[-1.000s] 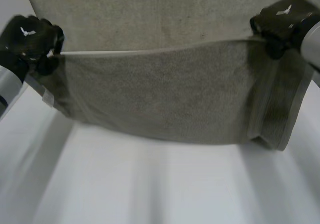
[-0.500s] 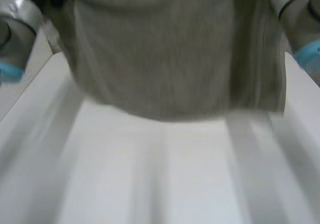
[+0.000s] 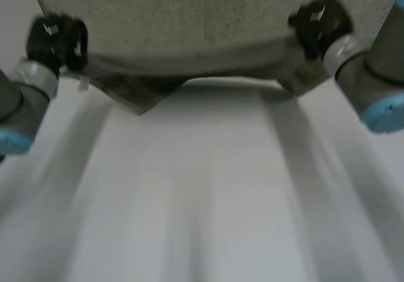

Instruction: Fold the towel.

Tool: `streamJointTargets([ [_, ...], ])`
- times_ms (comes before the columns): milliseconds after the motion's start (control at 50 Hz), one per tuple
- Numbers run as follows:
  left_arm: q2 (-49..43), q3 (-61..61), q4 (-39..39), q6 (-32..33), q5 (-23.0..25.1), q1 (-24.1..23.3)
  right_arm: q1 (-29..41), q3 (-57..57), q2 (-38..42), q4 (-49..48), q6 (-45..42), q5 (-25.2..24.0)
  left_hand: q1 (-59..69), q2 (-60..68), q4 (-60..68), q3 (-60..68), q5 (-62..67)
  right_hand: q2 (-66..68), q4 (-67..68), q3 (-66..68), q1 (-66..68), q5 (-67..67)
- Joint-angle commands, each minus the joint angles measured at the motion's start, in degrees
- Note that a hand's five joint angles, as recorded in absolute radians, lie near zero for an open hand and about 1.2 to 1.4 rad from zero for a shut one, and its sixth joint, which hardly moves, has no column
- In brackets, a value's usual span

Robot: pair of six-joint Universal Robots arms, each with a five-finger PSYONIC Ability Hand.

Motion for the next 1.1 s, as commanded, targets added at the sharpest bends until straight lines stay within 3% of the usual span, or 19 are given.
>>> streamJointTargets([
  [20,0.22,-14.82,7.3,1.45,4.41,0.12,-0.06,11.97,1.9,-1.85,-1.38,-2.57,2.26,1.8,2.05,0.6,1.53,3.7,3.13,2.99,3.94,3.08],
  [180,6.88,-23.95,7.39,6.72,8.36,1.78,-0.5,22.24,-3.61,-3.79,-1.82,-2.92,2.26,1.8,2.05,0.6,1.53,3.7,3.13,2.99,3.94,3.08],
  [420,24.3,-29.58,7.21,6.11,10.74,3.1,-0.85,29.9,-18.14,-1.59,-2.0,-2.75,2.26,1.8,2.05,0.6,1.53,3.7,3.13,2.99,3.94,3.08],
  [560,33.26,-30.81,4.23,2.52,13.46,6.26,-5.6,32.62,-28.58,4.55,-4.19,-4.94,2.26,1.8,2.05,0.6,1.53,3.7,3.13,2.99,3.94,3.08],
  [680,32.65,-32.66,4.57,1.36,15.4,6.8,-5.78,33.68,-29.12,5.62,-5.43,-6.53,2.26,1.8,2.05,0.6,1.53,3.7,3.13,2.99,3.94,3.08],
  [760,26.35,-34.85,4.58,1.54,15.66,5.83,-5.25,35.08,-27.46,5.35,-5.95,-6.53,2.26,1.8,2.05,0.6,1.53,3.7,3.13,2.99,3.94,3.08],
  [780,22.93,-34.77,3.88,1.8,15.75,5.13,-5.16,34.73,-26.15,5.53,-5.96,-5.83,-6.55,-7.0,-6.75,-8.2,-7.28,3.7,3.13,2.99,3.94,3.08],
  [800,22.89,-34.77,3.87,1.8,15.75,5.13,-5.16,34.73,-26.14,5.53,-5.96,-5.82,-6.64,-7.09,-6.84,-8.29,-7.37,3.7,3.13,2.99,3.94,3.08],
  [820,19.85,-34.51,3.61,1.8,15.66,3.47,-4.99,34.56,-24.92,5.53,-5.78,-5.56,-24.96,-25.41,-25.16,-26.61,-25.69,3.7,3.13,2.99,3.94,3.08],
  [840,19.82,-34.51,3.61,1.8,15.66,3.46,-4.99,34.29,-24.21,5.53,-5.69,-5.39,-25.14,-25.59,-25.34,-26.79,-25.87,3.7,3.13,2.99,3.94,3.08],
  [880,14.92,-34.33,2.21,2.24,15.66,0.13,-5.07,34.29,-23.68,5.53,-5.6,-5.3,-46.25,-46.71,-46.46,-47.91,-46.98,3.7,3.13,2.99,3.94,3.08],
  [900,14.9,-34.33,2.2,2.24,15.66,0.12,-5.07,34.29,-23.67,5.53,-5.6,-5.3,-46.33,-46.79,-46.54,-47.99,-47.06,3.7,3.13,2.99,3.94,3.08],
  [940,11.92,-34.42,1.32,2.68,15.75,-1.37,-4.99,34.2,-22.97,5.27,-5.34,-5.3,-61.56,-62.02,-61.77,-63.22,-62.29,3.7,3.13,2.99,3.94,3.08],
  [1020,10.41,-34.5,0.71,2.86,15.75,-2.35,-4.9,33.59,-22.44,5.18,-4.81,-4.59,-63.16,-63.61,-63.36,-64.81,-63.89,3.7,3.13,2.99,3.94,3.08],
  [1100,8.66,-34.24,0.18,2.77,15.92,-4.18,-4.81,31.84,-21.39,5.35,0.09,-0.74,-62.99,-63.44,-63.2,-64.64,-63.72,3.7,3.13,2.99,3.94,3.08],
])
